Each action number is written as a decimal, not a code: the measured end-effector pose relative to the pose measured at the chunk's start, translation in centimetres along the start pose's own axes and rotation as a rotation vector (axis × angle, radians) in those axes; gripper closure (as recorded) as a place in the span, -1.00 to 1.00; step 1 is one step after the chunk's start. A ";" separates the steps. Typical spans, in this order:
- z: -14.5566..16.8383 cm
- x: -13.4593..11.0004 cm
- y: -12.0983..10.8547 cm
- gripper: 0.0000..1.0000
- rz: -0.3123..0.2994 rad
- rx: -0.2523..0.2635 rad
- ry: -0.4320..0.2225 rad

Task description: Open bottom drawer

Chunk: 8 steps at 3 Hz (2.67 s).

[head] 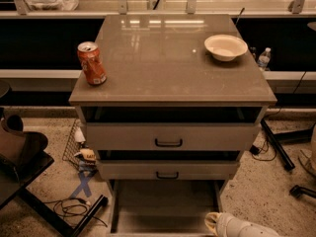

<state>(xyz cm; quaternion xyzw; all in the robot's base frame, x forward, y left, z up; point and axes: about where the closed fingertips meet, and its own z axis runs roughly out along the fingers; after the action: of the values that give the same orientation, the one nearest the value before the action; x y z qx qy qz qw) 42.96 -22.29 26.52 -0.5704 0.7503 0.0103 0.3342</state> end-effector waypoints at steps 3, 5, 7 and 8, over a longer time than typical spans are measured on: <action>11.5 -2.4 2.6 1.00 -0.060 -0.071 -0.078; 12.8 -1.1 3.8 1.00 -0.042 -0.107 -0.060; 11.4 2.3 7.5 1.00 0.019 -0.196 0.001; 11.5 2.3 7.7 0.71 0.020 -0.198 0.000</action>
Offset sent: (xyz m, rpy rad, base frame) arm 0.0489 0.0887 -0.1077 0.0630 0.0085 0.1339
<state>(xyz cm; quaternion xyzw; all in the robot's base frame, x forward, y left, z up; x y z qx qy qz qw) 41.68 -17.00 13.63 -0.5932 0.7512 0.0874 0.2760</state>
